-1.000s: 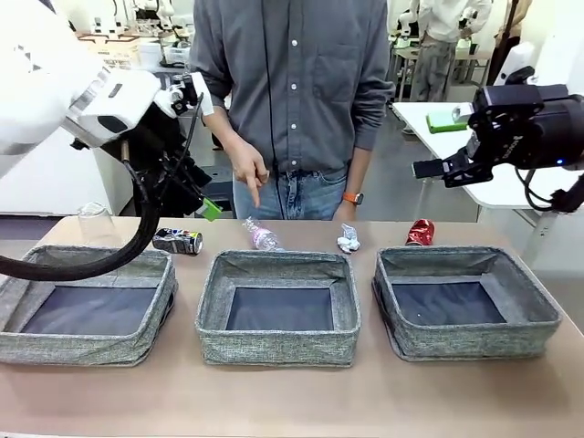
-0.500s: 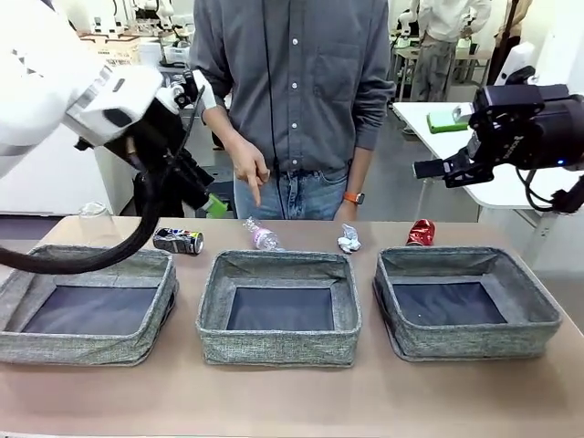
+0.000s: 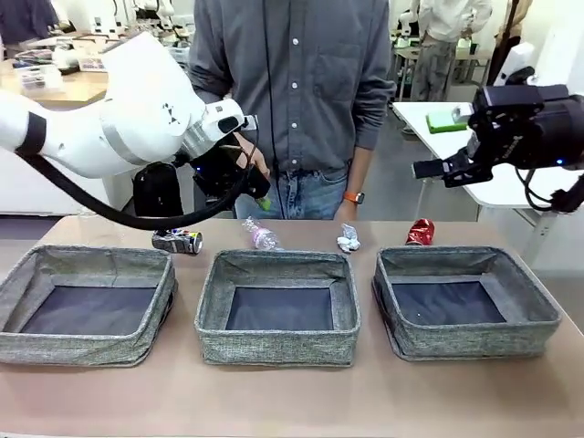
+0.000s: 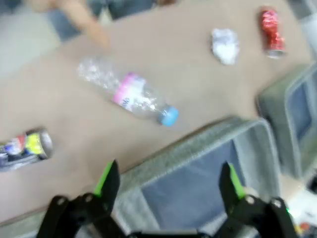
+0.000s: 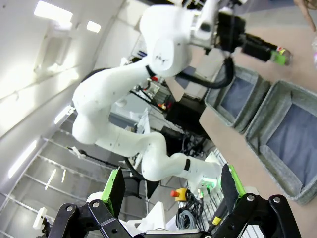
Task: Sort the waste into the appropriate baskets.
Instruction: Pick up the waste item pointed out by the person.
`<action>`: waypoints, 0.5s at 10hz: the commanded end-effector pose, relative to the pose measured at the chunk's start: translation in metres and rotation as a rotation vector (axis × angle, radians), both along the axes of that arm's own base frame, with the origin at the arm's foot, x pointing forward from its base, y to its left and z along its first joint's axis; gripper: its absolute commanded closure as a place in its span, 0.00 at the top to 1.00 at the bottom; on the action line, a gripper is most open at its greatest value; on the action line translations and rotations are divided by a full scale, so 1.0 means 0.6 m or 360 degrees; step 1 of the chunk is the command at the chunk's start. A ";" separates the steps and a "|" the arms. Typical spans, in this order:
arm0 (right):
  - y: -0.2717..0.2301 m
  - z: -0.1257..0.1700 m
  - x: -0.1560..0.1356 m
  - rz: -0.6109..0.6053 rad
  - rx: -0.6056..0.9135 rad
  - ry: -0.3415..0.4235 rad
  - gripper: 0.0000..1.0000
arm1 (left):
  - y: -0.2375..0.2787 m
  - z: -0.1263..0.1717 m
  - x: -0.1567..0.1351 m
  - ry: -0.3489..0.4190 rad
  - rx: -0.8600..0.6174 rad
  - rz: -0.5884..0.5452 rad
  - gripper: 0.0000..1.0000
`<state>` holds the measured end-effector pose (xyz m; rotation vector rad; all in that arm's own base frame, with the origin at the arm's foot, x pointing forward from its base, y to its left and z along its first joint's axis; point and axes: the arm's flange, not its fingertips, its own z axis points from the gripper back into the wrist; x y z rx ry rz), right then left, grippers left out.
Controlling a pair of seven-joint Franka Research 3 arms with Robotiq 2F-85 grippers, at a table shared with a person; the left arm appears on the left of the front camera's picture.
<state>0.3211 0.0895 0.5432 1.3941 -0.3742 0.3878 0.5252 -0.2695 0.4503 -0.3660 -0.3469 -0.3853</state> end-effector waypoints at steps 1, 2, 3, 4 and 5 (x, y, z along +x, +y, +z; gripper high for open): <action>0.002 -0.001 0.003 0.0003 0.0041 -0.0046 1.00 | -0.062 0.048 0.009 0.0112 -0.0022 0.0201 1.00; 0.002 -0.001 0.003 0.0003 0.0041 -0.0046 1.00 | 0.000 0.000 0.000 0.0000 0.0000 0.0000 1.00; 0.002 -0.001 0.003 0.0003 0.0041 -0.0046 1.00 | 0.000 0.000 0.000 0.0000 0.0000 0.0000 1.00; 0.002 -0.001 0.003 0.0003 0.0041 -0.0046 1.00 | -0.029 0.003 0.018 0.0073 -0.0010 0.0148 1.00; 0.002 -0.001 0.003 0.0003 0.0041 -0.0046 1.00 | -0.016 0.004 0.014 0.0045 0.0207 0.0545 1.00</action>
